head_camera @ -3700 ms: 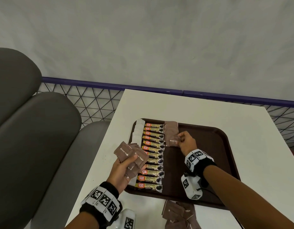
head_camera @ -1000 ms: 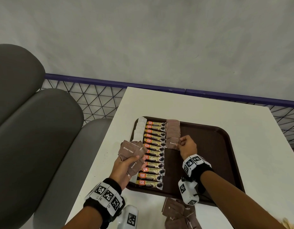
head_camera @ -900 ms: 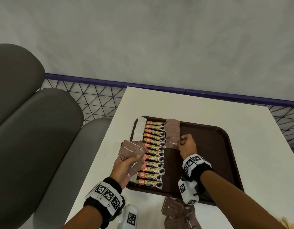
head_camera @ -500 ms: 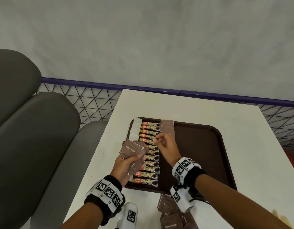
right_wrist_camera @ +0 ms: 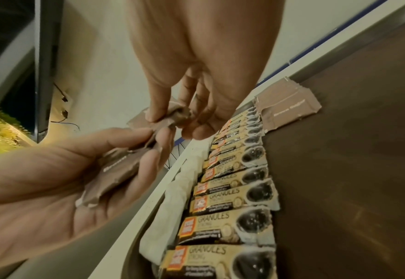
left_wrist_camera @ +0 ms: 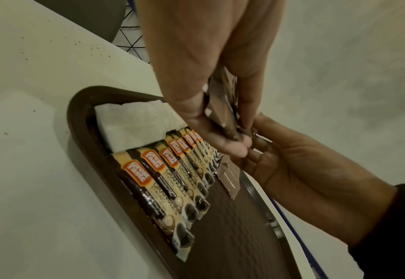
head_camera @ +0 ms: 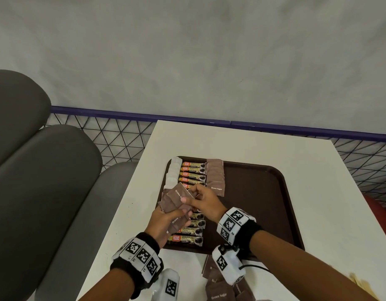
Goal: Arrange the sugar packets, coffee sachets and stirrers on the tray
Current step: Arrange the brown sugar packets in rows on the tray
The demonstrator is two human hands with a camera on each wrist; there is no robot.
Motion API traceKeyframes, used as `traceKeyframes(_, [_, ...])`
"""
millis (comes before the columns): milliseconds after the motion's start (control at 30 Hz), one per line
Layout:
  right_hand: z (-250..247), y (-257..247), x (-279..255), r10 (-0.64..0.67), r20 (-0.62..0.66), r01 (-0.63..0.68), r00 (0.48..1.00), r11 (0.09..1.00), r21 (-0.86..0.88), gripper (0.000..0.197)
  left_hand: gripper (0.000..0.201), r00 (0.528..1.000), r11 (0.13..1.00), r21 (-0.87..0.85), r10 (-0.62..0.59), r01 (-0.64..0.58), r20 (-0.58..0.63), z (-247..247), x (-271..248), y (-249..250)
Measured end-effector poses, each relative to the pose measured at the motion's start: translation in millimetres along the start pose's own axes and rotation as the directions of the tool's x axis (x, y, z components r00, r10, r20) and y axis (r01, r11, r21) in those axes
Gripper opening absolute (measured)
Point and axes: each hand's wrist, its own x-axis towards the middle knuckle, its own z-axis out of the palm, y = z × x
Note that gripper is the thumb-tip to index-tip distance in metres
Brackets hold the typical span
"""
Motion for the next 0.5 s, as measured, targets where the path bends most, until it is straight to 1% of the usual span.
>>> traceKeyframes(100, [-8,1,1,-0.010,-0.083,0.014,0.997,0.999,0.037,0.015,0.031,1.000,1.000,0.008,-0.005,0.005,0.012,1,0,0])
traceKeyframes(167, [-17,0,3,0.001,-0.201,0.006,0.980,0.999,0.037,0.014,0.032,1.000,1.000,0.013,-0.010,0.010,0.001,-1,2,-1])
traceKeyframes(233, [-31,4,7,0.035,-0.344,-0.031,0.938,0.999,0.017,0.015,0.035,1.000,1.000,0.012,-0.010,0.010,-0.021,-4,3,-2])
traceKeyframes(300, [-49,9,11,0.043,-0.437,-0.062,0.898,0.998,-0.031,0.021,0.037,0.999,1.000,0.009,-0.009,0.010,-0.047,-8,4,-2])
traceKeyframes(367, [-65,13,12,0.051,-0.451,-0.127,0.891,0.982,-0.139,0.023,0.039,0.998,1.000,0.004,-0.011,0.012,-0.068,-12,6,-2])
traceKeyframes(433, [-77,16,12,0.072,-0.426,-0.196,0.902,0.947,-0.255,0.015,0.039,0.997,1.000,0.004,-0.010,0.011,-0.076,-15,6,-1])
traceKeyframes(500, [-84,20,10,0.098,-0.405,-0.245,0.909,0.912,-0.328,0.014,0.037,0.997,1.000,0.001,-0.005,0.005,-0.081,-18,7,0])
